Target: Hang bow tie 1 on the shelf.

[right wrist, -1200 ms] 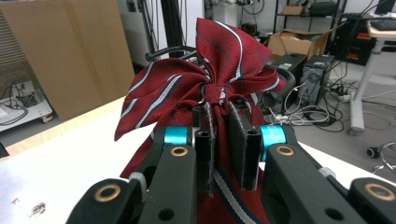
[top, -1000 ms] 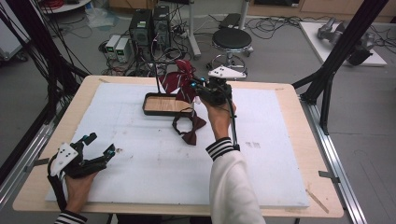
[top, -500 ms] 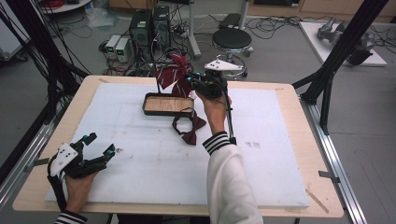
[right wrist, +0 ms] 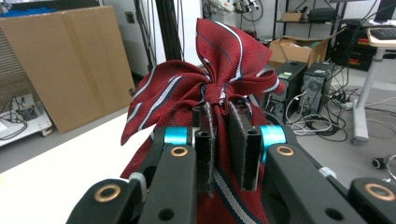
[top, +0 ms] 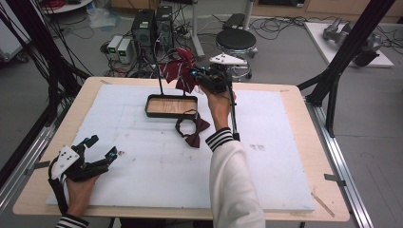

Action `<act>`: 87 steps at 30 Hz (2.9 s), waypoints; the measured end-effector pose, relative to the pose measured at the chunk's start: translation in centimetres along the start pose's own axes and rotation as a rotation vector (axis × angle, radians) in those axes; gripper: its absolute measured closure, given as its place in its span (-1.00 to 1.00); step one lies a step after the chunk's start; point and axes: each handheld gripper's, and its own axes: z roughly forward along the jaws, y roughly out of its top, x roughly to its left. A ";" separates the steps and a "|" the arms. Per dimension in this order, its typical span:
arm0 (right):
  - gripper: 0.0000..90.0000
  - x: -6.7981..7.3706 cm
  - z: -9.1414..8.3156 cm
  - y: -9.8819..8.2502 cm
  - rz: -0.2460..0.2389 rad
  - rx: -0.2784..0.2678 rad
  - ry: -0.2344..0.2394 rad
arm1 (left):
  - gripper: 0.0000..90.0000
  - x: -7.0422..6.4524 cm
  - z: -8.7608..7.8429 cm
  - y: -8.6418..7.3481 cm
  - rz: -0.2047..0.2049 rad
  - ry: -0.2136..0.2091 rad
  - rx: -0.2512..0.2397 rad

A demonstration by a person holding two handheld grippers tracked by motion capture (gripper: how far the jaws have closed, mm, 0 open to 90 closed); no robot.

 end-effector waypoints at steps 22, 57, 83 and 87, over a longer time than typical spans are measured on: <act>0.80 -3.1 0.0 0.2 -0.004 0.038 -0.070 | -0.66 0.0 0.0 0.0 -0.001 0.000 0.000; 0.80 -4.8 -2.7 -1.3 -0.100 0.165 -0.101 | -0.66 -0.1 0.0 0.0 0.006 0.000 0.001; 0.78 -5.0 -1.6 -2.9 -0.076 0.275 -0.093 | -0.66 -0.1 0.0 0.0 0.006 0.000 0.000; 0.77 -5.1 -1.3 -3.1 -0.067 0.276 -0.098 | -0.66 -0.1 0.0 0.0 0.006 0.000 0.001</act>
